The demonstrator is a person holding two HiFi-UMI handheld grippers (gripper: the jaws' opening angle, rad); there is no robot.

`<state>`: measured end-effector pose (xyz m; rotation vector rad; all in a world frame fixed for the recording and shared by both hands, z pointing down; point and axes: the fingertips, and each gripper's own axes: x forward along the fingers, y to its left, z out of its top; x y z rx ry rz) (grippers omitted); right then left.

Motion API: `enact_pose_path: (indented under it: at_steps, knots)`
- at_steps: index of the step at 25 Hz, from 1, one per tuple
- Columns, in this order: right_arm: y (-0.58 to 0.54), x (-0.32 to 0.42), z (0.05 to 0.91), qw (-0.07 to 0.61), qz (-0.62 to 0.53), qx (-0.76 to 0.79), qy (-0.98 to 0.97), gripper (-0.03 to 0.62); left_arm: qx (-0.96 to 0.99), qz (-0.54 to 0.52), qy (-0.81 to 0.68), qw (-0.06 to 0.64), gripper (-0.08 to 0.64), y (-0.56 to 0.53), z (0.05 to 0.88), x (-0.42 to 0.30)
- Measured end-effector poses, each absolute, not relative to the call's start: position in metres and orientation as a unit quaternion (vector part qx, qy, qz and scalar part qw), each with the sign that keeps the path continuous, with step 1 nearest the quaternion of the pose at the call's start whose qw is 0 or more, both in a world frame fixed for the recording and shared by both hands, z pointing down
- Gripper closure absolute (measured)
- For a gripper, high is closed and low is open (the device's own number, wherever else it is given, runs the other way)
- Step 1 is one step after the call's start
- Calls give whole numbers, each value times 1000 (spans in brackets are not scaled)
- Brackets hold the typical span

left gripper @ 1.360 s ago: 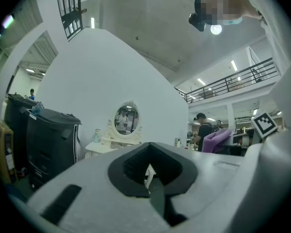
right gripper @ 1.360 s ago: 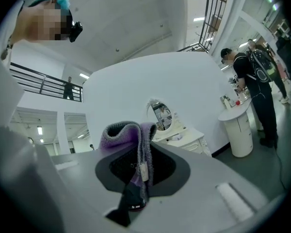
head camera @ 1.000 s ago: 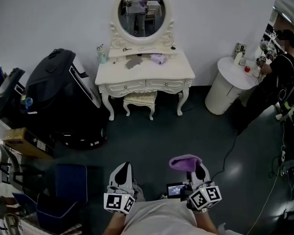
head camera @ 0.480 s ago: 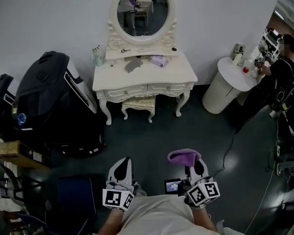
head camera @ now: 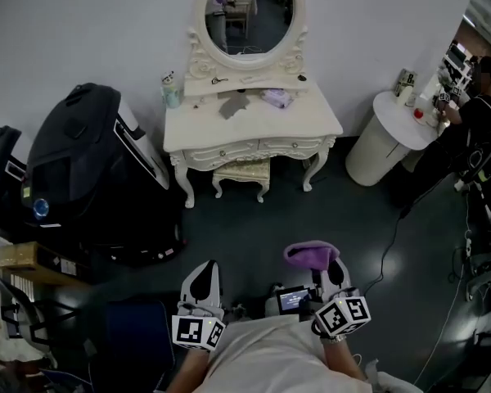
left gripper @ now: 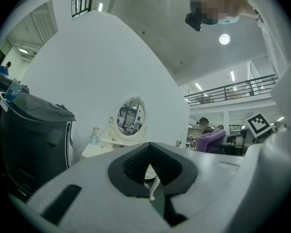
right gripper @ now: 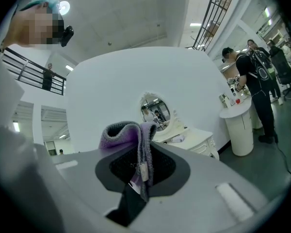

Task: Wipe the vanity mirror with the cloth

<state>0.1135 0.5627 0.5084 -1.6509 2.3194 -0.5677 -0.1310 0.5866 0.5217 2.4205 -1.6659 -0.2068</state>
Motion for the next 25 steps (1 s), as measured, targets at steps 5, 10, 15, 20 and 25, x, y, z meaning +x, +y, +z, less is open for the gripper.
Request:
enact_pose_path:
  at_steps: [5,10,15,20,25]
  knots:
    - [530,99,508,123,-197,-560,796,540,824,-54,-556,99,560,559,529,-136]
    - [489,101,520,121,-208,-558,794,540,820,-42,-561,100,560,522,531,-139]
    - [418,105,533,116,-226,-556,792,540,818,-29,-567,91,560,464,525,-132]
    - [332,106,525,115,-219,-526,814,540,807,-34,-585,80,560,388,516,-119]
    - [257,115,521,104,-207,-496,837,540,787,-47,-611,78,560,324,513,-105]
